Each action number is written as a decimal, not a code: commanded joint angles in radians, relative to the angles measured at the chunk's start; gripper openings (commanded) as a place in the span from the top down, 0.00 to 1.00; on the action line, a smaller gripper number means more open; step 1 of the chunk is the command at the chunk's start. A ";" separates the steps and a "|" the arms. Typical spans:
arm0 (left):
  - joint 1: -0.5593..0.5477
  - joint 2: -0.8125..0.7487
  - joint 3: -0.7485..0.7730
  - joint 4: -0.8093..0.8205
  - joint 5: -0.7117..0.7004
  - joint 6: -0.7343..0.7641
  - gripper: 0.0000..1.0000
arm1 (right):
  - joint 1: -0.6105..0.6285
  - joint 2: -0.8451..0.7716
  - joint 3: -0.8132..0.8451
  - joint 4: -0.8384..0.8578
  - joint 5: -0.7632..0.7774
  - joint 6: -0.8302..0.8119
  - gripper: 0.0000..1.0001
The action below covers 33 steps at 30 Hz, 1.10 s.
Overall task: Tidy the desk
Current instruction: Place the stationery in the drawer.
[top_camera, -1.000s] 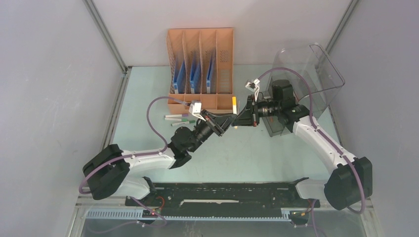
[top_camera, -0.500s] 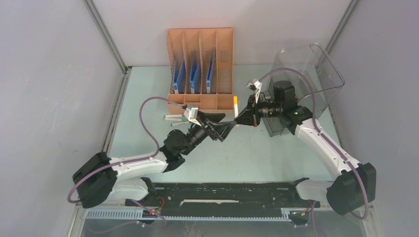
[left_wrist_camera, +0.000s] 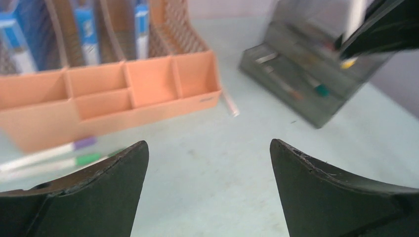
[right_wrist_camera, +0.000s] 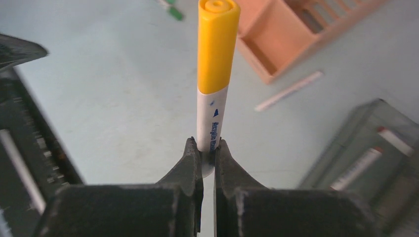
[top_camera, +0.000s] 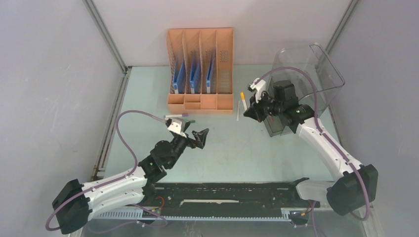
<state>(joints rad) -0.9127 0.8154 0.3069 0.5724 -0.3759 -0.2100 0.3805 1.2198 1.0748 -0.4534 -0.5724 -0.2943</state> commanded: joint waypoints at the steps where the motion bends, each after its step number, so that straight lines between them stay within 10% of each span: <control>1: 0.029 -0.037 -0.066 -0.018 -0.141 0.059 0.00 | 0.003 0.053 0.067 -0.019 0.318 -0.083 1.00; 12: 0.032 0.066 -0.011 -0.034 -0.165 0.051 0.00 | -0.014 0.231 0.067 0.049 0.684 -0.091 1.00; 33: 0.032 0.025 -0.050 -0.008 -0.159 0.050 0.00 | -0.098 0.381 0.068 0.059 0.756 -0.091 0.82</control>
<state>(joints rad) -0.8848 0.8558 0.2600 0.5148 -0.5175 -0.1818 0.2901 1.5967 1.1072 -0.4259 0.1596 -0.3790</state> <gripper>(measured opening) 0.996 0.161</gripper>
